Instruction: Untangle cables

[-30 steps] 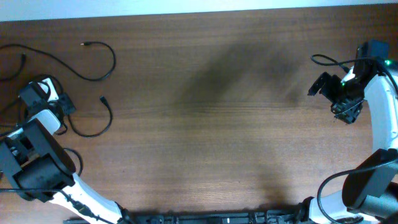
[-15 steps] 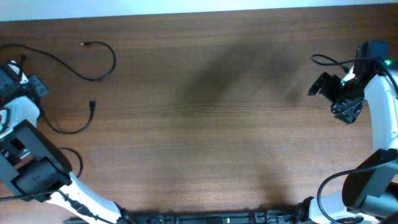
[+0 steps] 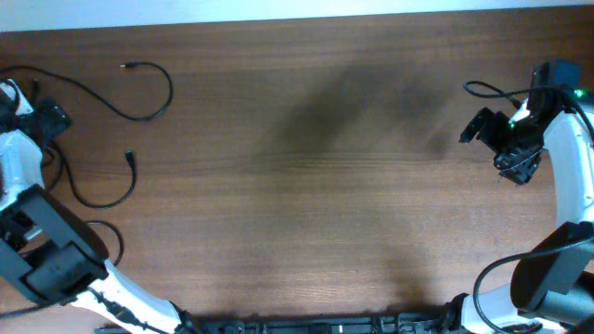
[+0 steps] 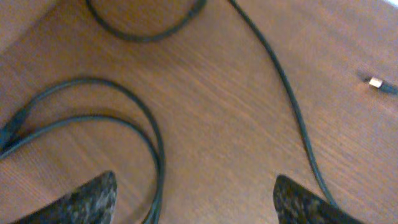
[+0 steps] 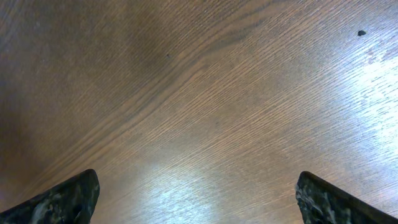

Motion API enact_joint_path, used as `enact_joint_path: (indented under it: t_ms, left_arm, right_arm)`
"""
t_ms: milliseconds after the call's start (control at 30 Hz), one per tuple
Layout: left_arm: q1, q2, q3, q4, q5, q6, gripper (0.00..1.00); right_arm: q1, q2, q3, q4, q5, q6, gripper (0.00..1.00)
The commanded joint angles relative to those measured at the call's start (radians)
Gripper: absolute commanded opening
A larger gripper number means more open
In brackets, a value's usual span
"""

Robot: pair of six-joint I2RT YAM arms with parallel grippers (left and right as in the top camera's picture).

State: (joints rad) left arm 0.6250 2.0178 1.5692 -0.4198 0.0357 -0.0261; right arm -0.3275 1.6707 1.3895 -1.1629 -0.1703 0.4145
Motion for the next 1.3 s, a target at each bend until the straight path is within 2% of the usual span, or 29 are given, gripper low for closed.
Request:
enact_joint_path:
  t_ms: [0,67,167,267,333,433,500,533,600,633,667,700,800,833,900,933,1000,1067,1100,1133,1167,1200,1267]
  left_arm:
    - [0.024,-0.005,0.016,-0.119,-0.293,-0.034,0.94]
    - [0.082,-0.004,0.016,-0.199,-0.29,-0.103,0.95]
    - [0.166,0.005,0.016,-0.329,-0.18,-0.32,0.96]
    - [0.177,0.058,0.016,-0.372,-0.159,-0.374,0.97]
    - [0.179,0.1,0.016,-0.389,-0.163,-0.456,0.97]
    - [0.191,0.137,0.016,-0.356,-0.182,-0.455,0.96]
    - [0.214,0.151,0.016,-0.305,-0.181,-0.448,0.73]
    - [0.219,0.169,0.016,-0.275,-0.181,-0.395,0.64]
    - [0.217,0.182,0.016,-0.21,-0.178,-0.287,0.49]
    - [0.217,0.182,0.016,-0.19,-0.177,-0.282,0.44]
    - [0.217,0.182,0.016,-0.17,-0.167,-0.257,0.33]
    - [0.217,0.182,0.016,-0.141,-0.137,-0.214,0.31]
    - [0.217,0.182,0.016,-0.103,-0.125,-0.19,0.33]
    - [0.217,0.182,0.016,-0.092,-0.126,-0.146,0.34]
    - [0.218,0.182,0.016,-0.084,-0.126,-0.049,0.49]
    - [0.219,0.181,0.017,-0.085,-0.13,-0.028,0.65]
    - [0.219,0.181,0.068,-0.142,-0.13,-0.029,0.82]
    - [0.218,0.176,0.184,-0.256,-0.129,-0.042,0.9]
    - [0.217,0.167,0.277,-0.345,-0.121,-0.088,0.96]
    - [0.216,0.154,0.331,-0.404,-0.068,-0.093,1.0]
    - [0.216,0.134,0.382,-0.462,0.039,-0.093,0.99]
    - [0.216,0.096,0.43,-0.513,0.246,-0.093,0.99]
    - [0.209,0.046,0.437,-0.507,0.646,-0.093,0.99]
  right_arm:
    - [0.0,-0.019,0.004,0.0,0.006,-0.007,0.98]
    - [0.0,-0.019,0.004,0.0,0.006,-0.007,0.98]
    - [0.0,-0.019,0.004,0.0,0.006,-0.007,0.98]
    - [0.0,-0.019,0.004,0.0,0.006,-0.007,0.98]
    - [0.0,-0.019,0.004,0.0,0.006,-0.007,0.99]
    - [0.0,-0.019,0.004,0.0,0.006,-0.007,0.98]
    - [0.0,-0.019,0.004,0.0,0.006,-0.007,0.98]
    - [0.0,-0.019,0.004,0.0,0.006,-0.007,0.98]
    - [0.0,-0.019,0.004,0.0,0.006,-0.007,0.98]
    - [0.0,-0.019,0.004,0.0,0.006,-0.007,0.98]
    - [0.0,-0.019,0.004,0.0,0.006,-0.007,0.98]
    - [0.0,-0.019,0.004,0.0,0.006,-0.007,0.98]
    - [0.0,-0.019,0.004,0.0,0.006,-0.007,0.98]
    - [0.0,-0.019,0.004,0.0,0.006,-0.007,0.98]
    - [0.0,-0.019,0.004,0.0,0.006,-0.007,0.98]
    - [0.0,-0.019,0.004,0.0,0.006,-0.007,0.98]
    - [0.0,-0.019,0.004,0.0,0.006,-0.007,0.98]
    - [0.0,-0.019,0.004,0.0,0.006,-0.007,0.98]
    - [0.0,-0.019,0.004,0.0,0.006,-0.007,0.98]
    - [0.0,-0.019,0.004,0.0,0.006,-0.007,0.98]
    - [0.0,-0.019,0.004,0.0,0.006,-0.007,0.98]
    - [0.0,-0.019,0.004,0.0,0.006,-0.007,0.98]
    - [0.0,-0.019,0.004,0.0,0.006,-0.007,0.98]
